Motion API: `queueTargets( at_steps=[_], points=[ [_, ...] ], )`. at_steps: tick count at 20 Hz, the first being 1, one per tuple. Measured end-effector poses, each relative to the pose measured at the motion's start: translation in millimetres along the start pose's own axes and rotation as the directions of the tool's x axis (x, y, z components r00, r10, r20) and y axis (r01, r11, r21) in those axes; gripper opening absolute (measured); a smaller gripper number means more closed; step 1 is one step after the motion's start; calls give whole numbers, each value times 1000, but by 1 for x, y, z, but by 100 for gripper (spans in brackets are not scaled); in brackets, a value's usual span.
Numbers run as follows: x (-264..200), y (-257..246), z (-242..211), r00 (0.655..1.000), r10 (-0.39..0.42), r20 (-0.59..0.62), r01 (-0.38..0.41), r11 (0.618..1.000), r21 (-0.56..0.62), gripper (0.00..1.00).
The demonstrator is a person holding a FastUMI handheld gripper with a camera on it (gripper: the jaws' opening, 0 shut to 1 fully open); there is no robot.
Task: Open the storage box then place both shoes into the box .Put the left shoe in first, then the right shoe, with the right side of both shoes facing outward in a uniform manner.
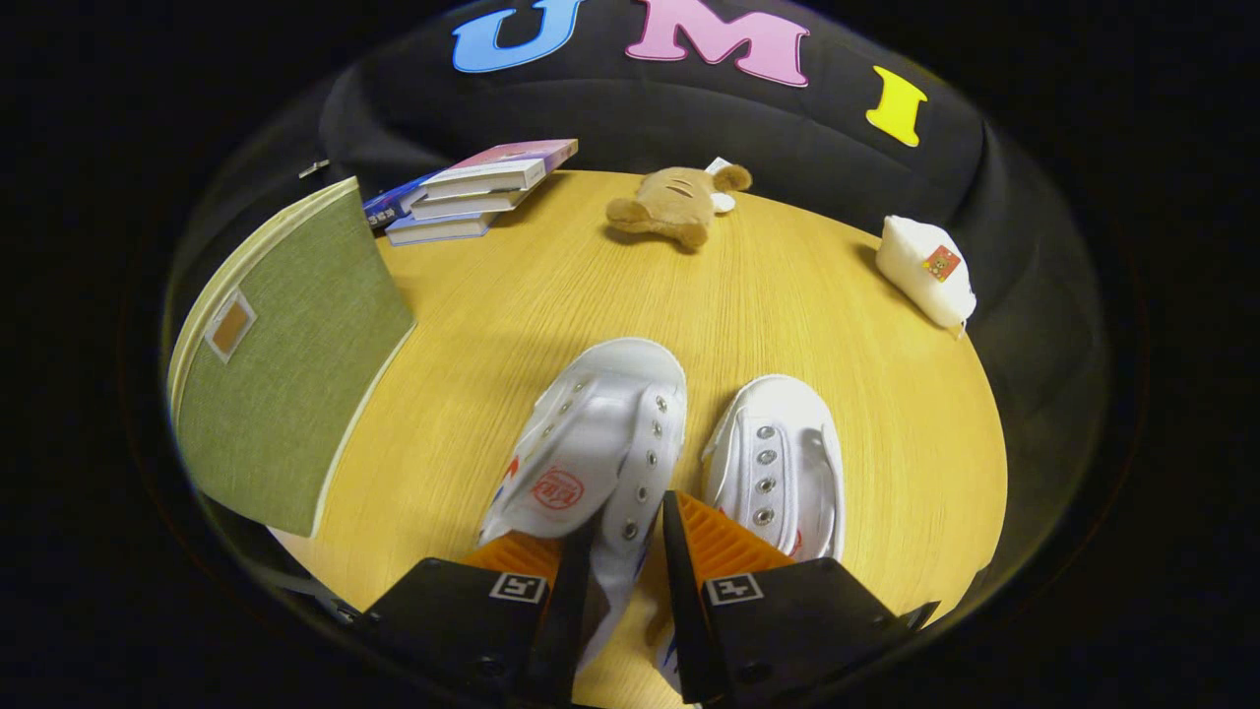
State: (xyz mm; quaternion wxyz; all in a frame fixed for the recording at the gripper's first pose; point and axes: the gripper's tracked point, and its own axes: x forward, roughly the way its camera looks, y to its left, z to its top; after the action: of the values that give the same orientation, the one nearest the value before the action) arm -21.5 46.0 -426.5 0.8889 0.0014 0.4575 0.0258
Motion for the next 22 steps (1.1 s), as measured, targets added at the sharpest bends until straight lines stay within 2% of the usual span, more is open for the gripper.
queueTargets(
  at_steps=[2,3,5,7,10,14,18,22],
  points=[
    [3,-5,1,999,-41,17,42,999,-3,36],
    [4,-10,1,998,-68,18,68,998,-4,27],
    [4,-11,3,998,-56,10,56,996,72,9],
    [-1,-8,12,999,-28,18,24,987,160,5],
    [-14,-9,22,998,-31,48,22,985,173,5],
    [-41,-3,43,996,7,91,-28,971,237,5],
    [-85,12,83,989,53,140,-88,963,255,5],
    [-127,48,127,985,120,125,-154,939,307,5]
  ],
)
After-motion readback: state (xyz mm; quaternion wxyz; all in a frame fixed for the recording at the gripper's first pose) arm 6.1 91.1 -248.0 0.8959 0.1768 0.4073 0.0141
